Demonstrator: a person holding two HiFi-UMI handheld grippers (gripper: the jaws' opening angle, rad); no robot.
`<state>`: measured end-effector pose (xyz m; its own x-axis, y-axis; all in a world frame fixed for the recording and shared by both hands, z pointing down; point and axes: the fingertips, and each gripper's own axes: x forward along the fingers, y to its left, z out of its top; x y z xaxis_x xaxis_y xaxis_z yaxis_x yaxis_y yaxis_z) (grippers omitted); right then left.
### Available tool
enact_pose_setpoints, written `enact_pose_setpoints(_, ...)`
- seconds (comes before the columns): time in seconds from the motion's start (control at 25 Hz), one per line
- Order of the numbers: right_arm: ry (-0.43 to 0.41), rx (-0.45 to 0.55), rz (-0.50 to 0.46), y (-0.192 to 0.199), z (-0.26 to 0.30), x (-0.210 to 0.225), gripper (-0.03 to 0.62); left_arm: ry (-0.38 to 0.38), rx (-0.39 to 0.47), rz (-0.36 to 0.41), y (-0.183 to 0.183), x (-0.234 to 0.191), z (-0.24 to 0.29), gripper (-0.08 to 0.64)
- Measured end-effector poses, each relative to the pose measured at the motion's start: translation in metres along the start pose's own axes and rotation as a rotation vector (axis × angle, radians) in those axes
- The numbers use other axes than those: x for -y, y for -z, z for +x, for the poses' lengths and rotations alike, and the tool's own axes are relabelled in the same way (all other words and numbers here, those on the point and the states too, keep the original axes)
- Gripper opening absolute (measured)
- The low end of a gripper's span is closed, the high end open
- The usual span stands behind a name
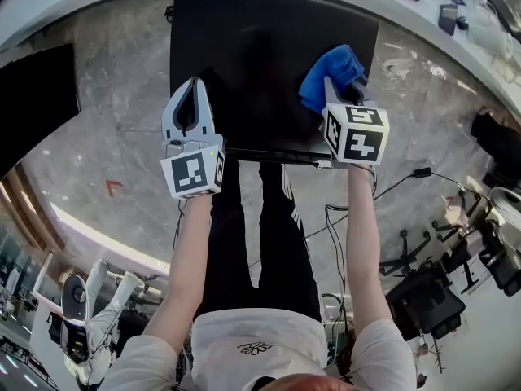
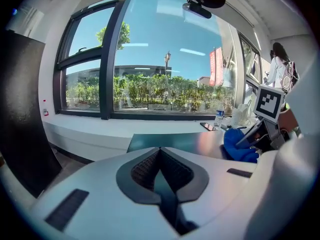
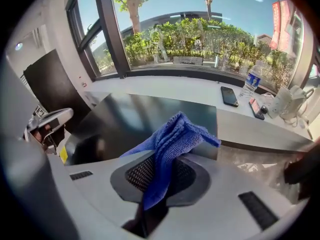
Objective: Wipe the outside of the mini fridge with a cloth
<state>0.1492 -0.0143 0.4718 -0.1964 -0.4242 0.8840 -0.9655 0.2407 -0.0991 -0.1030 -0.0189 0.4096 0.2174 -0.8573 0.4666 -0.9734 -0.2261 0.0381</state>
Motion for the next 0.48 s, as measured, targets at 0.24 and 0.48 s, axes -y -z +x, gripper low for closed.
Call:
enact_pose_setpoints(0.24,0.066,-0.011,0.055,0.022,-0.014,0.047,0.072,0.024,-0.004,0.019,0.002,0.016,0.005,0.005)
enact_pose_setpoints(0.48,0.114,-0.017,0.057,0.03,-0.021,0.077,0.072,0.04,-0.008,0.036,0.003,0.029,0.01,0.005)
